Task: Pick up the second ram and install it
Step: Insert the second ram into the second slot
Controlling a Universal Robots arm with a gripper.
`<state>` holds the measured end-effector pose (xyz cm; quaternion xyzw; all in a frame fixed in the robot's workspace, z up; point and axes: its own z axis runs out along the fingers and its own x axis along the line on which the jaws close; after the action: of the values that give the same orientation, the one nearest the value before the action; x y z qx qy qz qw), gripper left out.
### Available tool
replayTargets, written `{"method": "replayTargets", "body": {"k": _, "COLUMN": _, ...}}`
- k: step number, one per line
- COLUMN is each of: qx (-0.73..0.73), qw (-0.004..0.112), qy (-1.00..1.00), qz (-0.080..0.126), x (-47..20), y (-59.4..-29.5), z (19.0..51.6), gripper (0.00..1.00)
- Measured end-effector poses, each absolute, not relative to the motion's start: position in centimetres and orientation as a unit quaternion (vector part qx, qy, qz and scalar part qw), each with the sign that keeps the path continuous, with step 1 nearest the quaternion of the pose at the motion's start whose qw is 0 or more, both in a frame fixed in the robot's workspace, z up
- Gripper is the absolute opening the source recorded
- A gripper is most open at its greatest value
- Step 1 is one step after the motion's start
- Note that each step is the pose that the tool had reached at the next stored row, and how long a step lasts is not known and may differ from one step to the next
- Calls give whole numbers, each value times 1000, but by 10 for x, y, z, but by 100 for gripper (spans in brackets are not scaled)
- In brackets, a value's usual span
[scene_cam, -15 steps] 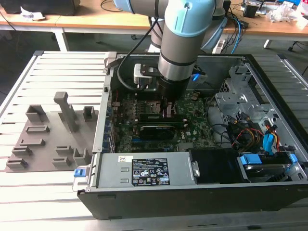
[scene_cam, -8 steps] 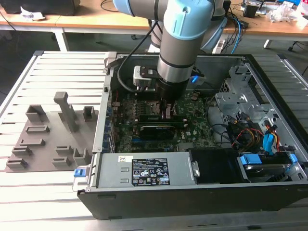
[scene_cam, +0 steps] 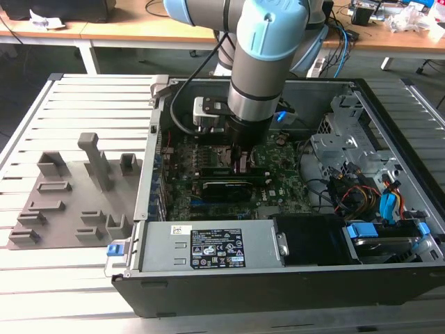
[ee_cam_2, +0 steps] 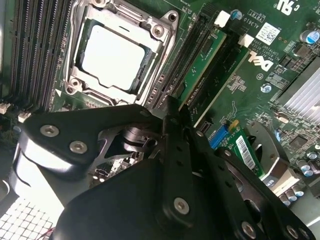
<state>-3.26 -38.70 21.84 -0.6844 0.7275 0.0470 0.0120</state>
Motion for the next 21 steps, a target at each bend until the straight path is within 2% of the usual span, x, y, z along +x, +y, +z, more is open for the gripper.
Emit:
{"method": "replayTargets", "body": {"k": 4, "qx": -684, "qw": 12, "qy": 727, "qz": 47, "x": -33, "y": -387, "z": 218, "gripper": 14}}
{"method": "replayTargets", "body": {"k": 5, "qx": -685, "qw": 12, "qy": 727, "qz": 47, "x": -32, "y": -387, "z": 218, "gripper": 15}}
{"method": "replayTargets", "body": {"k": 6, "qx": -684, "qw": 12, "qy": 727, "qz": 47, "x": -32, "y": -387, "z": 218, "gripper": 22}}
{"method": "replayTargets", "body": {"k": 7, "qx": -684, "qw": 12, "qy": 727, "qz": 47, "x": -32, "y": -387, "z": 218, "gripper": 22}}
{"method": "replayTargets", "body": {"k": 14, "qx": -684, "qw": 7, "qy": 728, "qz": 42, "x": -33, "y": -382, "z": 261, "gripper": 22}}
{"method": "replayTargets", "body": {"k": 15, "qx": -684, "qw": 6, "qy": 728, "qz": 41, "x": -33, "y": -381, "z": 269, "gripper": 13}}
{"method": "replayTargets", "body": {"k": 16, "qx": -685, "qw": 6, "qy": 728, "qz": 40, "x": -33, "y": -380, "z": 276, "gripper": 11}}
{"method": "replayTargets", "body": {"k": 21, "qx": -684, "qw": 5, "qy": 728, "qz": 40, "x": -33, "y": -380, "z": 281, "gripper": 11}}
